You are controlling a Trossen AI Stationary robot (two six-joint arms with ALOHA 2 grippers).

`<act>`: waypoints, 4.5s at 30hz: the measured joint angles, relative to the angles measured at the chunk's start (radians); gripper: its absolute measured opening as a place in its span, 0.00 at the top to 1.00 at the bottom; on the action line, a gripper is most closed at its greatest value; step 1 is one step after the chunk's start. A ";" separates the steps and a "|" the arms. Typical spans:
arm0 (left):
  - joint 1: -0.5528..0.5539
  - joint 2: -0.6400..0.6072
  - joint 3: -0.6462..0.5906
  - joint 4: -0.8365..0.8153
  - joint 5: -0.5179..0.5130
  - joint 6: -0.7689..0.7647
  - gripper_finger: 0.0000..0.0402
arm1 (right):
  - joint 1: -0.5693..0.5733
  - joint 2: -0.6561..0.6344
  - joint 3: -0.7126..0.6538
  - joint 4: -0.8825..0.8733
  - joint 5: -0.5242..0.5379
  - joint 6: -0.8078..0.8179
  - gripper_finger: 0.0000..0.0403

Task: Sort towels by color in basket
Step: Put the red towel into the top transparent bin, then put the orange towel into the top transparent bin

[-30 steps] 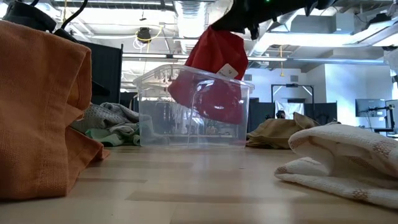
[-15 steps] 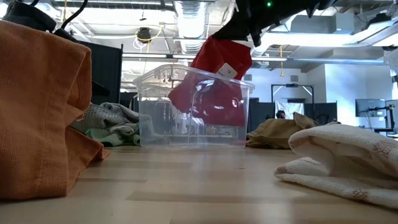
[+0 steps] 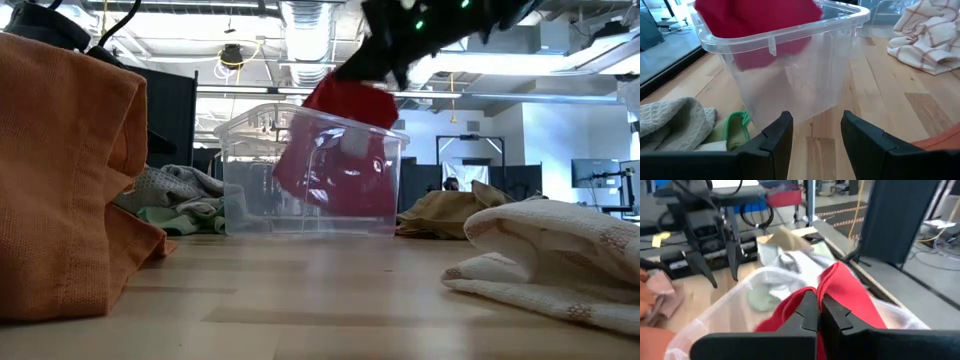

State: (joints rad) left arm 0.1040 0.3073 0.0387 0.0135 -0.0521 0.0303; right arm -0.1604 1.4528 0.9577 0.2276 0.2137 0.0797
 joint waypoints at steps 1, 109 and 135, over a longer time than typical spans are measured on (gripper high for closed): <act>0.000 0.000 0.000 0.000 0.000 0.000 0.60 | -0.003 0.019 0.000 0.003 -0.004 0.003 0.94; 0.000 0.000 0.000 -0.001 -0.008 0.000 0.60 | 0.210 0.052 0.301 -0.620 -0.115 0.014 0.70; 0.002 -0.001 0.000 0.085 -0.110 -0.191 0.60 | 0.567 0.039 0.301 -0.803 -0.113 0.107 0.50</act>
State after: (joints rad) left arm 0.1055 0.3067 0.0383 0.0989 -0.1619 -0.1603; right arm 0.4065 1.4918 1.2591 -0.5756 0.1011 0.1871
